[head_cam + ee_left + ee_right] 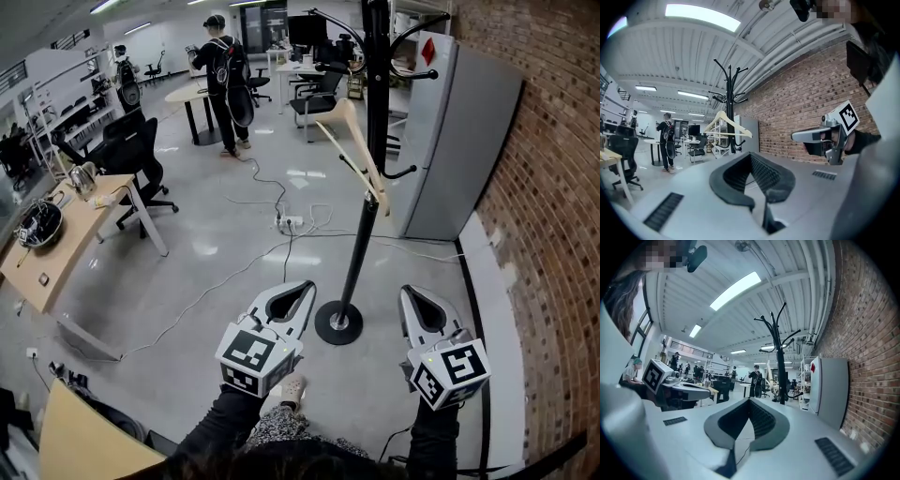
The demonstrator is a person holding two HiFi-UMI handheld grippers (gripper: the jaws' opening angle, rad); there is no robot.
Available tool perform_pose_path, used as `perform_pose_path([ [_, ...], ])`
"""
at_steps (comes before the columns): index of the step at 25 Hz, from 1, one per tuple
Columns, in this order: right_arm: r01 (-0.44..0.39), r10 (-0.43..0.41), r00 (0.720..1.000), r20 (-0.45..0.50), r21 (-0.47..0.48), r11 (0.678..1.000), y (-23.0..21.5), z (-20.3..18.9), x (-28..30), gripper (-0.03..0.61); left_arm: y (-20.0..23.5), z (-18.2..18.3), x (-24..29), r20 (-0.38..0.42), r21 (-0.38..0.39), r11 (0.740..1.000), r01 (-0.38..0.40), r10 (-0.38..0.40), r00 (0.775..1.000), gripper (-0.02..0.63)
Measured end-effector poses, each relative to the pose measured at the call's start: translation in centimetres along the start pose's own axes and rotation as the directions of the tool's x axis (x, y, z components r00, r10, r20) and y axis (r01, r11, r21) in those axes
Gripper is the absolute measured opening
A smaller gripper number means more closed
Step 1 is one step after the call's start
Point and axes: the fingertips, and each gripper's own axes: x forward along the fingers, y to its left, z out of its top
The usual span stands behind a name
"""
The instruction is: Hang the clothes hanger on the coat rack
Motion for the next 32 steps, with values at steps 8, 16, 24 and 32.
perform_pose_path([
  [8,-0.003,0.004,1.000,-0.026,0.042,0.999,0.3,-2.2,-1.0,0.009,-0.5,0.2,-0.6,0.005,0.005,1.000,-0.012,0.012,1.000,0.006],
  [16,-0.023,0.023,0.999,-0.046,0.005,1.000,1.8,-2.6,-1.4,0.008,-1.5,-0.7,-1.2,-0.010,0.003,1.000,-0.007,0.007,1.000,0.006],
  [24,-0.017,0.016,0.999,-0.048,-0.013,1.000,2.3,-2.2,-1.2,0.008,-1.2,-0.6,-1.8,-0.007,-0.002,1.000,-0.020,0.020,1.000,0.006],
  [32,0.003,-0.004,0.998,-0.066,-0.011,1.000,1.8,-2.3,-1.1,0.008,-0.8,-0.9,-1.8,-0.010,-0.003,1.000,-0.018,0.018,1.000,0.006],
])
